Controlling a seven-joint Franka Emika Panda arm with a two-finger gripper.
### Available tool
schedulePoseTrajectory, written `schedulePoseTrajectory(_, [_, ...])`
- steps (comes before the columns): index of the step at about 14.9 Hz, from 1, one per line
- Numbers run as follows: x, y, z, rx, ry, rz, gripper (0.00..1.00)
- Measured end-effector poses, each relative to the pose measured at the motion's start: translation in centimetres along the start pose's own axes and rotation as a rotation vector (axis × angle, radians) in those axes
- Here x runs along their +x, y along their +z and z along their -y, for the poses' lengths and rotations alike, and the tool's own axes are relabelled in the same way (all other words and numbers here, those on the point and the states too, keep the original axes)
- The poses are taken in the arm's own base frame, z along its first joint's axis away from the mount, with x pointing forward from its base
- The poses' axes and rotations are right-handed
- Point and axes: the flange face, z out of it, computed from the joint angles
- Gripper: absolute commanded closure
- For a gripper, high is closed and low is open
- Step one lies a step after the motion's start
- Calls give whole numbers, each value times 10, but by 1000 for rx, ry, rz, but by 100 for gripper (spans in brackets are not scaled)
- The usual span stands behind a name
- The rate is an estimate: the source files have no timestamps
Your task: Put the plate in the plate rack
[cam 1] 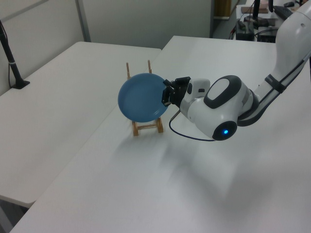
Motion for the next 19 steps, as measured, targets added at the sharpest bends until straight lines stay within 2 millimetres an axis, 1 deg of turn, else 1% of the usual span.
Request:
schedulePoseTrajectory(1, [-1,0,0,0,-1,1,49])
schedulePoseTrajectory(2, [-2,0,1,1,-3,2,38])
schedulePoseTrajectory(3, [-4,0,2,1,-5,3,37])
schedulePoseTrajectory(4, [-5,0,3,2,-7,4,31])
schedulePoseTrajectory(7, [-6,1,3,1,-8,5,27])
schedulePoseTrajectory(9, [-6,1,3,1,-8,6,0])
schedulePoseTrajectory(11, [-5,2,3,0,-4,5,0])
schedulePoseTrajectory(12, [0,3,2,-2,14,2,0])
schedulePoseTrajectory(14, [25,7,-4,-22,84,31,0])
schedulePoseTrajectory(15, [44,9,-10,-30,145,88,0])
schedulePoseTrajectory(17, [93,7,-28,-6,268,237,0])
schedulePoseTrajectory(19, [139,-1,-56,39,333,399,0])
